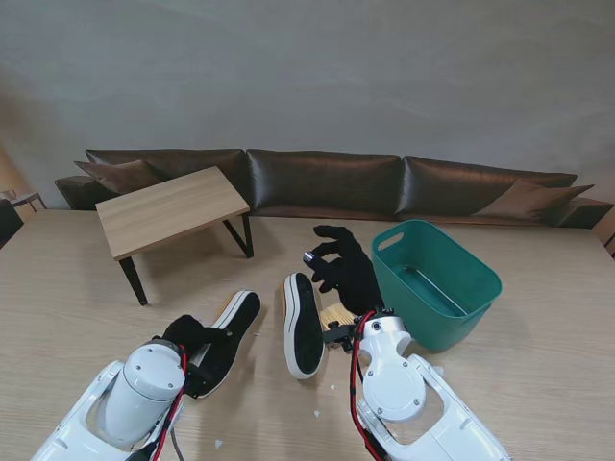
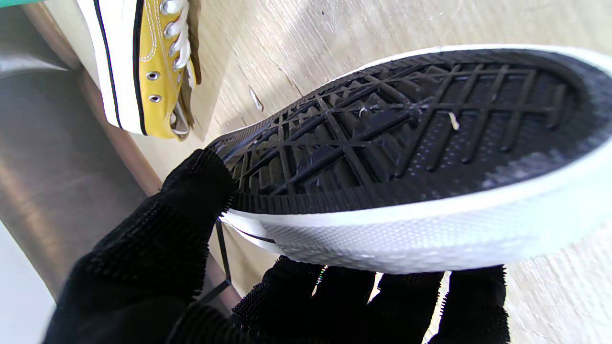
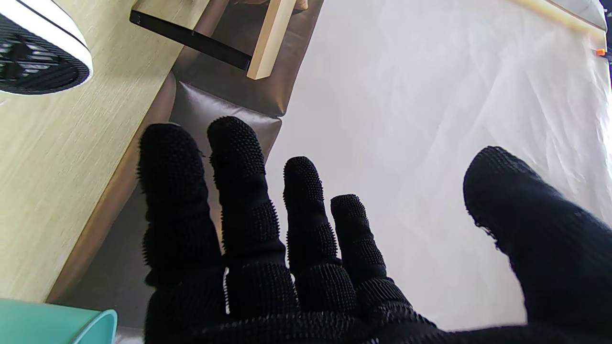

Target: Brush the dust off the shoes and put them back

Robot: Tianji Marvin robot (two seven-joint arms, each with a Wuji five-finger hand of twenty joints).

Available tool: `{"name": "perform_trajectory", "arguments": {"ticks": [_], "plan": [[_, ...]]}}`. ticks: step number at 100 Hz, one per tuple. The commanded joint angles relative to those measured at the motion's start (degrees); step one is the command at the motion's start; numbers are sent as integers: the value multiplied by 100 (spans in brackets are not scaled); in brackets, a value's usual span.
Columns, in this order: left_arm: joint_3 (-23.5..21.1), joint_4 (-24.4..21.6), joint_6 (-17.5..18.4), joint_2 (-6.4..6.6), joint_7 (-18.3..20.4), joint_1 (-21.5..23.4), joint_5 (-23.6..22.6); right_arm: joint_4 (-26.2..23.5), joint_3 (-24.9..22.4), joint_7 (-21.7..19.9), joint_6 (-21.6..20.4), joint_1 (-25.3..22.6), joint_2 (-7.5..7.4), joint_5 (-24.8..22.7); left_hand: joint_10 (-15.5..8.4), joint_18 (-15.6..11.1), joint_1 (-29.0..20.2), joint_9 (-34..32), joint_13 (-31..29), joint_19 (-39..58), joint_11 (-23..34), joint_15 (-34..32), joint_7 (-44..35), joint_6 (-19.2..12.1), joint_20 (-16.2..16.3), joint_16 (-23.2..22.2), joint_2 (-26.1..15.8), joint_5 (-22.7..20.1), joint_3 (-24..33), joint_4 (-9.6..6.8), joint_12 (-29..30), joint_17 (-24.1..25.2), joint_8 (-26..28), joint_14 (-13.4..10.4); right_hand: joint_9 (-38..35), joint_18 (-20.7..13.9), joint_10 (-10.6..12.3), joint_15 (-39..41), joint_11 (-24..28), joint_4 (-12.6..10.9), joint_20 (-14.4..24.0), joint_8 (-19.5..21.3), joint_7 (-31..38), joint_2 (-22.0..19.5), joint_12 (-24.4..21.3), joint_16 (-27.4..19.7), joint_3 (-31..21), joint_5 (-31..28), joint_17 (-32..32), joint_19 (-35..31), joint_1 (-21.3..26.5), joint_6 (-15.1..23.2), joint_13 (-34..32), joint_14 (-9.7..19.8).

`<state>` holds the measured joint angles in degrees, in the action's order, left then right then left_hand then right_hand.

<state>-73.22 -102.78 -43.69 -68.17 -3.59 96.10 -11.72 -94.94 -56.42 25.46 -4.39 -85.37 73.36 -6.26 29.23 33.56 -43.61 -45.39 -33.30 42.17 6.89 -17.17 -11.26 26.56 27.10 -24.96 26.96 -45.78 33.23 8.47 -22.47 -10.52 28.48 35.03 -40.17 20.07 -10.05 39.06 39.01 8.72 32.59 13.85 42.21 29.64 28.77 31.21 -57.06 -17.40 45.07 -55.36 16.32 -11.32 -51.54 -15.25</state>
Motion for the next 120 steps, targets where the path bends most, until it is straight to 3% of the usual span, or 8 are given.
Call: {"name": "perform_trajectory", "arguments": {"ticks": [1,32,62,95,120], "plan": [[-14,-74,-64,26,168,-4,-45,-22,2,-88,-35,-39,32,27,32,-20,156,205,425,-232,-73,361,-108,-221,-116,220,-341,-107,-79,-311,105,91,16,111,-143,60,-30,-7,-41,-181,76,39,-15,-119,-43,4,-127,-83,-2653,112,-64,37,-65,-59],[-13,-187,-93,168,448,11,-483,-17,-1,-122,-64,-46,29,88,1,-56,169,588,720,-1083,-226,657,157,-529,-189,450,-381,98,-304,-309,544,31,-458,51,-163,62,-47,10,-40,-179,78,37,-6,-143,-44,11,-142,-91,-2657,115,-62,26,-83,-60],[-66,-175,93,203,511,22,-556,-25,-6,-158,-46,-45,24,123,19,70,224,635,801,-2558,-242,753,165,-736,-52,581,-324,222,-365,-302,709,-550,-795,48,-200,73,-52,11,-40,-178,81,31,-6,-157,-45,10,-146,-109,-2654,116,-60,17,-95,-68],[-176,-261,259,287,725,61,-682,-29,-15,-188,-17,-39,19,152,-50,41,550,776,962,-2727,-295,864,275,-1115,102,661,-287,456,-659,-259,750,-440,-893,28,-214,72,-65,9,-47,-177,82,25,-7,-163,-46,10,-148,-126,-2656,120,-59,6,-99,-89],[-266,-332,360,309,787,107,-696,-28,-19,-220,-3,-36,13,169,-58,4,565,809,996,-2809,-300,888,270,-1200,136,700,-329,495,-830,-280,780,-410,-938,7,-224,80,-72,4,-53,-177,82,21,-13,-170,-46,10,-147,-144,-2662,129,-58,2,-100,-92]]}}
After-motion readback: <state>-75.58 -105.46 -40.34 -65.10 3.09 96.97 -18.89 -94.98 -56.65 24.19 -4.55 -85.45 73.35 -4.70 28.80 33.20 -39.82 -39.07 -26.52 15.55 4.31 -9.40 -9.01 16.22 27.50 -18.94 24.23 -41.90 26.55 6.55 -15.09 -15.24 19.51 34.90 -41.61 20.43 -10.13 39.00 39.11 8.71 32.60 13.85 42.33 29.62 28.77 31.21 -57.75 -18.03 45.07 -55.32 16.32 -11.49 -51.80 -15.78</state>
